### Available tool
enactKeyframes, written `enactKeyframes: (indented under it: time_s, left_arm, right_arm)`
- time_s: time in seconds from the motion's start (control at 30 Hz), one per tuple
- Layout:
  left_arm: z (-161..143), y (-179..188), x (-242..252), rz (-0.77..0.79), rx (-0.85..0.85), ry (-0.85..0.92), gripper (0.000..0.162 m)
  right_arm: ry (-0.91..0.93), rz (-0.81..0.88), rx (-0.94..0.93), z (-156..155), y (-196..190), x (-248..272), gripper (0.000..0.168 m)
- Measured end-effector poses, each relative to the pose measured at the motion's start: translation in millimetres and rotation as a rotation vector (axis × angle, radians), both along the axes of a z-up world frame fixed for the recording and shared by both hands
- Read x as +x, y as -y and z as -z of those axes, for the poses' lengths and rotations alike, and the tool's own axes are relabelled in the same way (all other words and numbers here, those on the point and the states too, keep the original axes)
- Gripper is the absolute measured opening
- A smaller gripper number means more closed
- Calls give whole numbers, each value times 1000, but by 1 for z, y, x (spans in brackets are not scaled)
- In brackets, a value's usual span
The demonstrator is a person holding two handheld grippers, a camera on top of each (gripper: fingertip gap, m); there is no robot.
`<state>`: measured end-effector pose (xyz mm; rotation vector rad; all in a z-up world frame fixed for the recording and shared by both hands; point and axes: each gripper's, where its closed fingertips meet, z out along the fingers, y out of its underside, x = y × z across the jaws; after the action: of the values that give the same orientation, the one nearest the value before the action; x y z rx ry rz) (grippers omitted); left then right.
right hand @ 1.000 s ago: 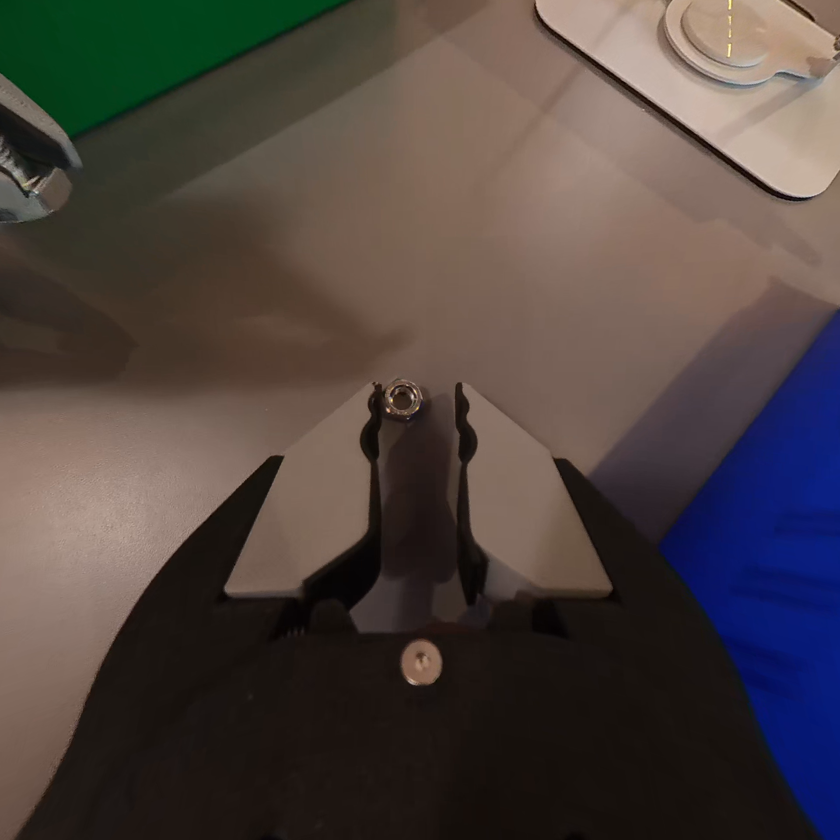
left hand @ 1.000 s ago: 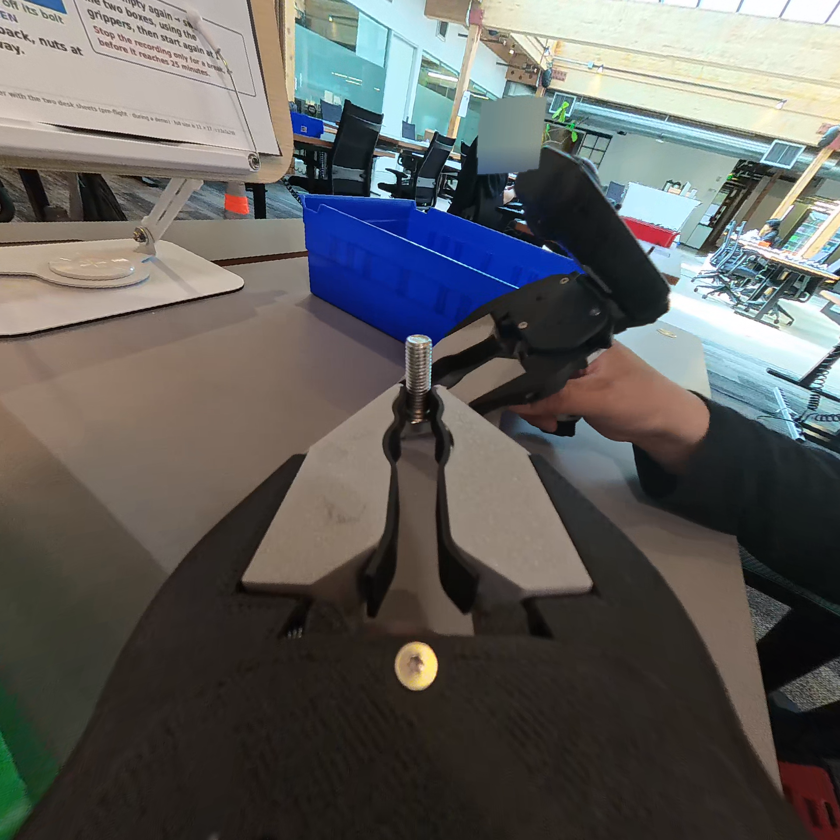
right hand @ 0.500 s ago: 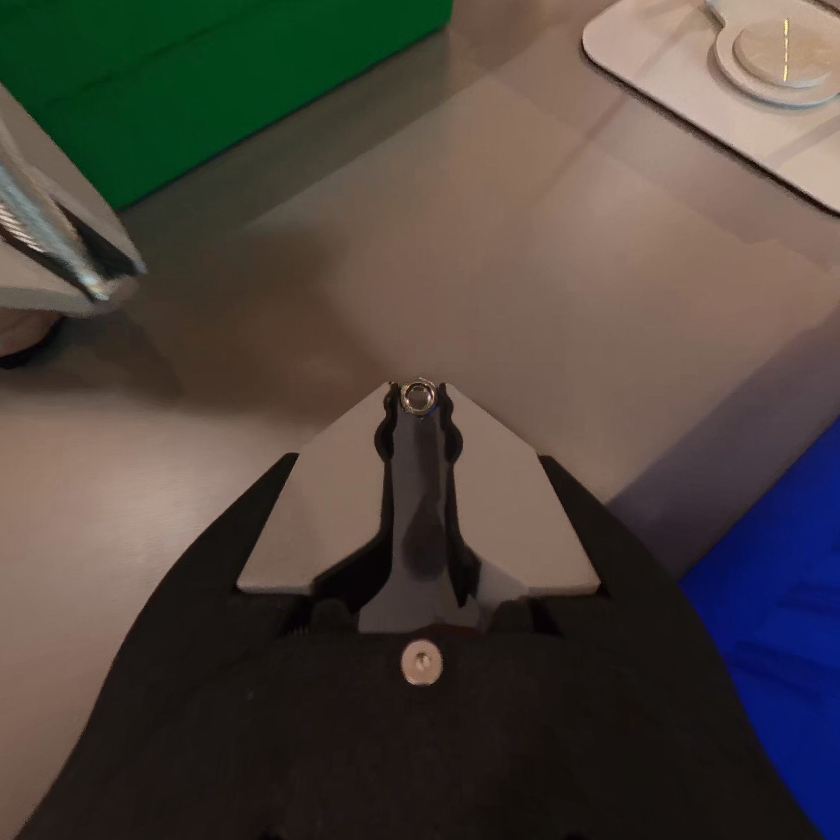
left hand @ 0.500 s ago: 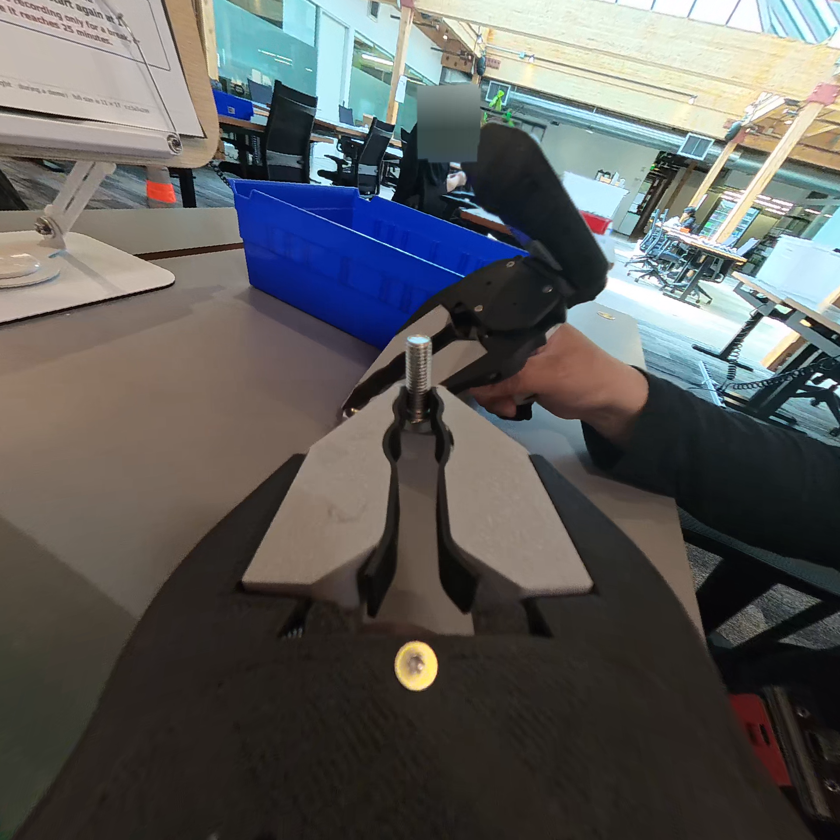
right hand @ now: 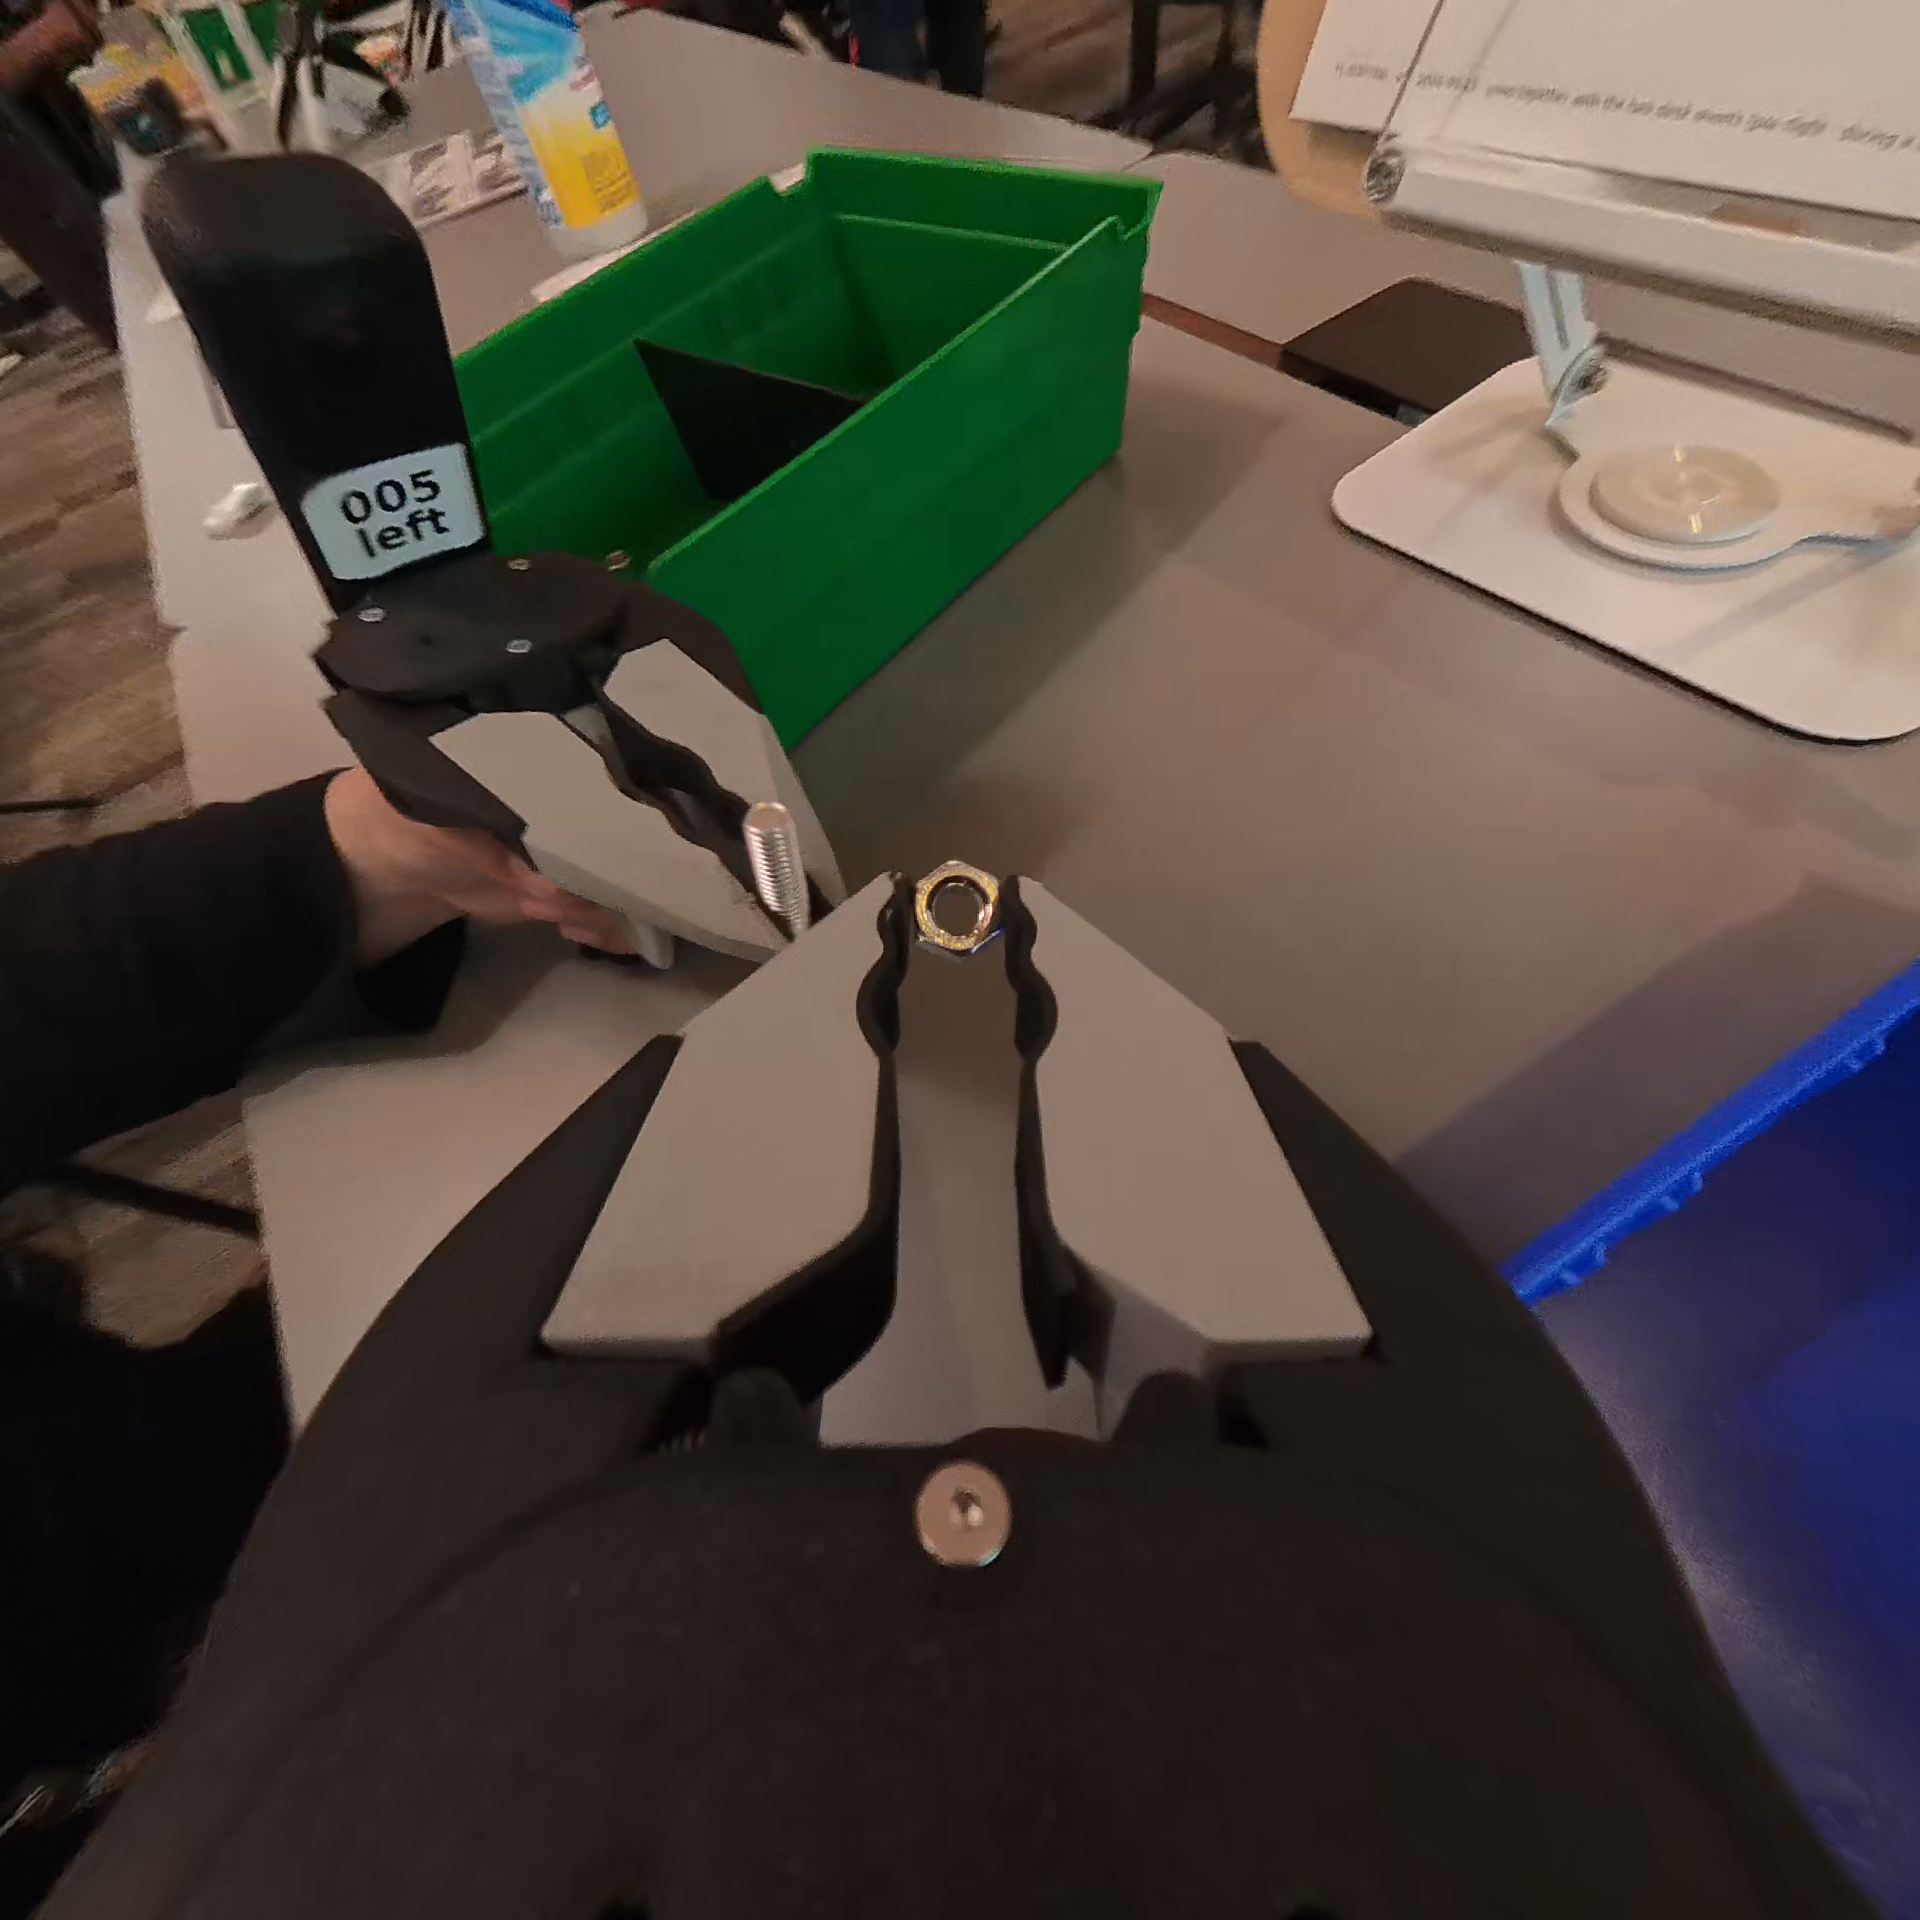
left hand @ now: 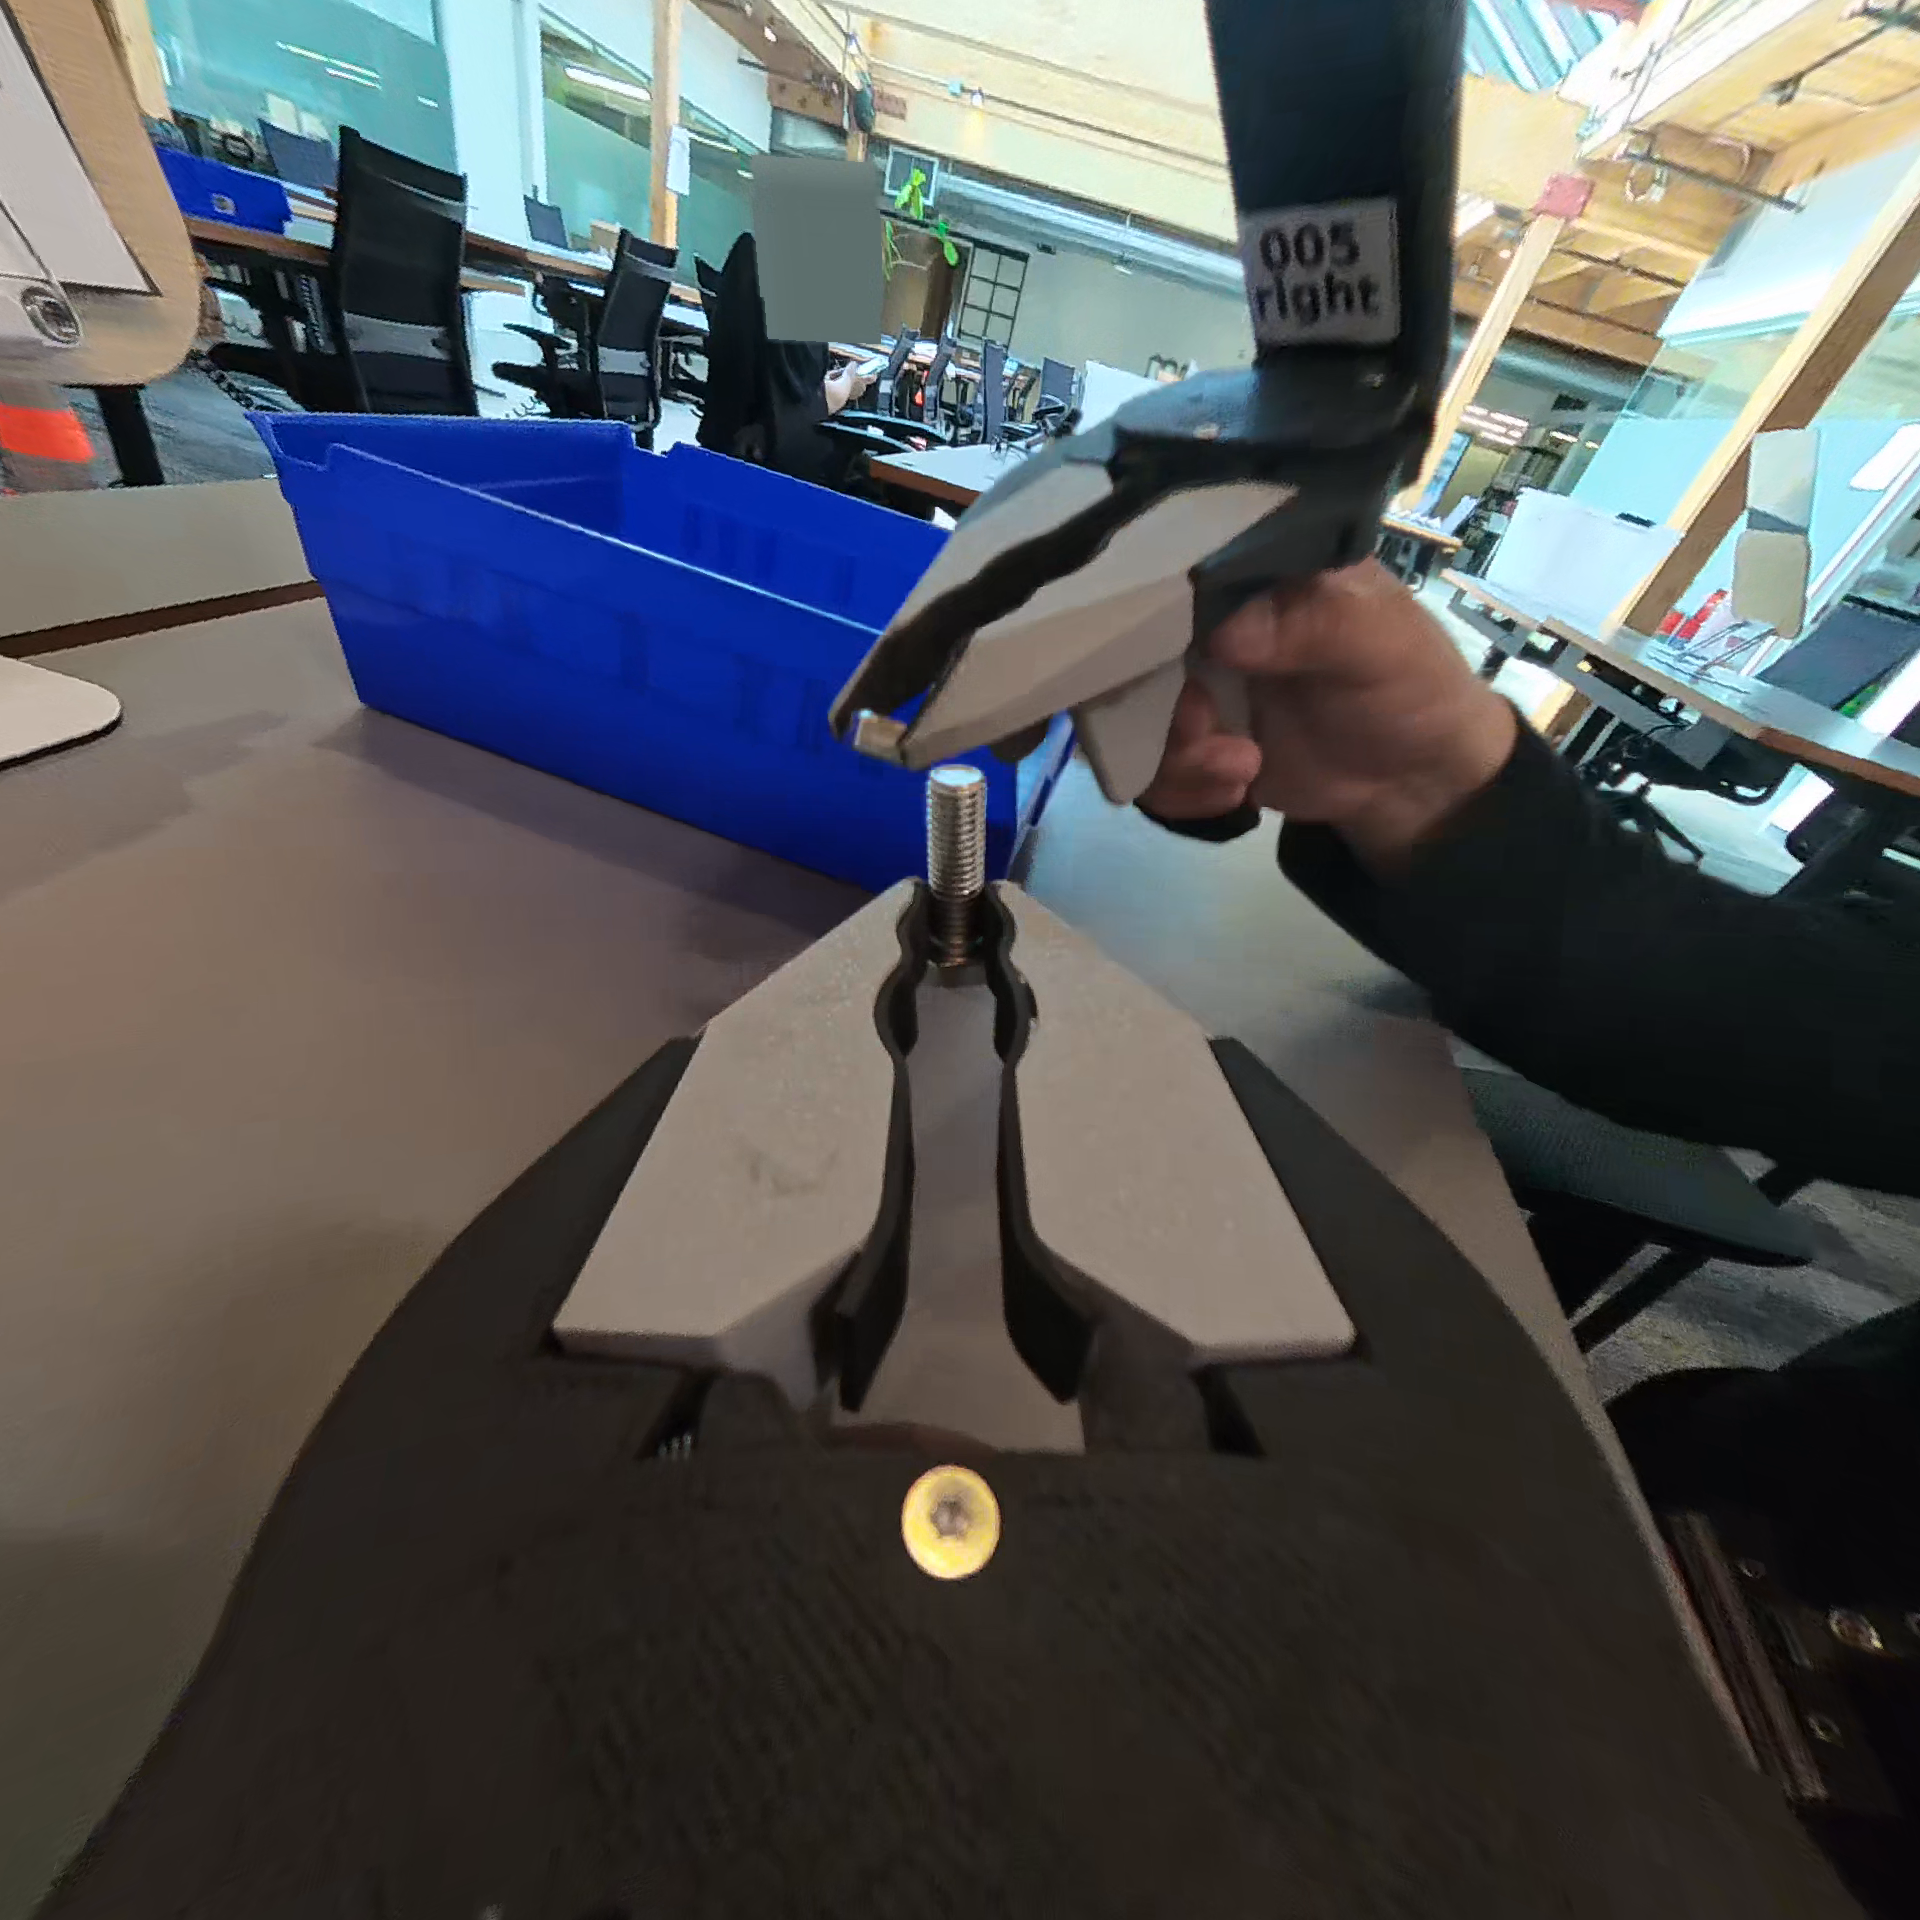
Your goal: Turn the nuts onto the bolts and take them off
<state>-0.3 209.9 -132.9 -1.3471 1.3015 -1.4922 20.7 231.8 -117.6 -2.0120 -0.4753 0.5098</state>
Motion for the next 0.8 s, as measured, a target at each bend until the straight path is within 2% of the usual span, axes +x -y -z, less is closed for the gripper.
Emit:
enactKeyframes:
  time_s: [0.23,0.53,0.8]
  left_arm:
    - [5,1,2,-41,55,-36,6]
    - [2,17,-7,-18,133,-8,6]
    - [-5,16,-12,-16,116,50,6]
  right_arm:
    - [-25,-120,-85,-37,5,-15,14]
    - [185,-207,-157,-24,18,-53,14]
    - [260,-201,-200,-21,26,-52,14]
